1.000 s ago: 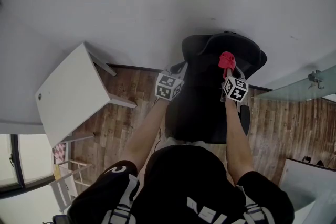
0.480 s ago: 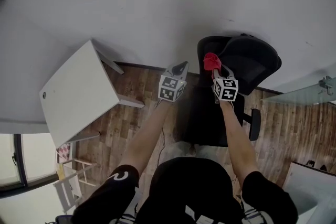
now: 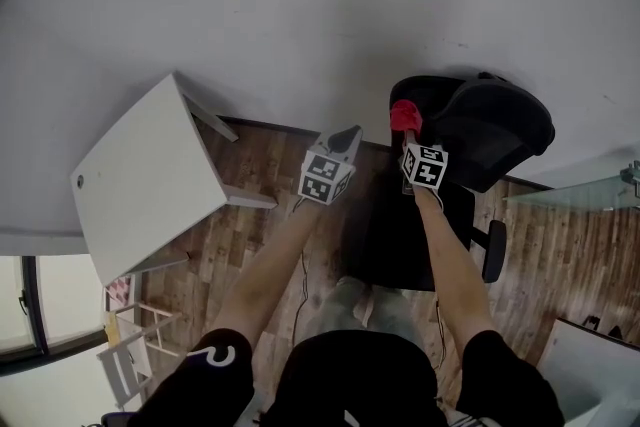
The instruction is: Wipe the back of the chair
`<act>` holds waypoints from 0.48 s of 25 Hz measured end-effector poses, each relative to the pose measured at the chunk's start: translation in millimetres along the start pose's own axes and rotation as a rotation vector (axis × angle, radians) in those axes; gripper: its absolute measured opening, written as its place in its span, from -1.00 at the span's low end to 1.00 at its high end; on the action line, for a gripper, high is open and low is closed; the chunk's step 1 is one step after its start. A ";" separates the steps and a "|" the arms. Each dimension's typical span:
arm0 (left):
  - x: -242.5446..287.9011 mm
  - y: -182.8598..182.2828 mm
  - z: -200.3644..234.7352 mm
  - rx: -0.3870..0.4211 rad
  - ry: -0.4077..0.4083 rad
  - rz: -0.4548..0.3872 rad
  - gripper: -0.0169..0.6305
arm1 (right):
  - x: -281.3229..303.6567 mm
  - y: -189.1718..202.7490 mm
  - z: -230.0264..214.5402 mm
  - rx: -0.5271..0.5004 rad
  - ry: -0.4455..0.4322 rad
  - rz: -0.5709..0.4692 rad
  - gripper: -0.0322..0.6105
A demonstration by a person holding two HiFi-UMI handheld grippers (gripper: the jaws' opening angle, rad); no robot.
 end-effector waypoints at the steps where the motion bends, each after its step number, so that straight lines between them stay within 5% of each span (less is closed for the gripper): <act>1: 1.2 2.4 1.5 0.000 0.000 0.004 -0.87 | 5.6 2.7 -0.9 0.000 0.002 0.006 -0.68; 12: 11.7 12.8 -5.4 0.016 -0.001 0.018 -0.87 | 27.3 15.1 -7.9 -0.101 -0.019 0.014 -0.68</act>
Point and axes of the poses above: the fingertips, and each gripper's own axes: x forward along the fingers, z to its left, y out of its underside, the point moved 4 cm from there along -x, backward along the fingers, and after that the axes turned 11 degrees about -x, right-handed, at the moved point
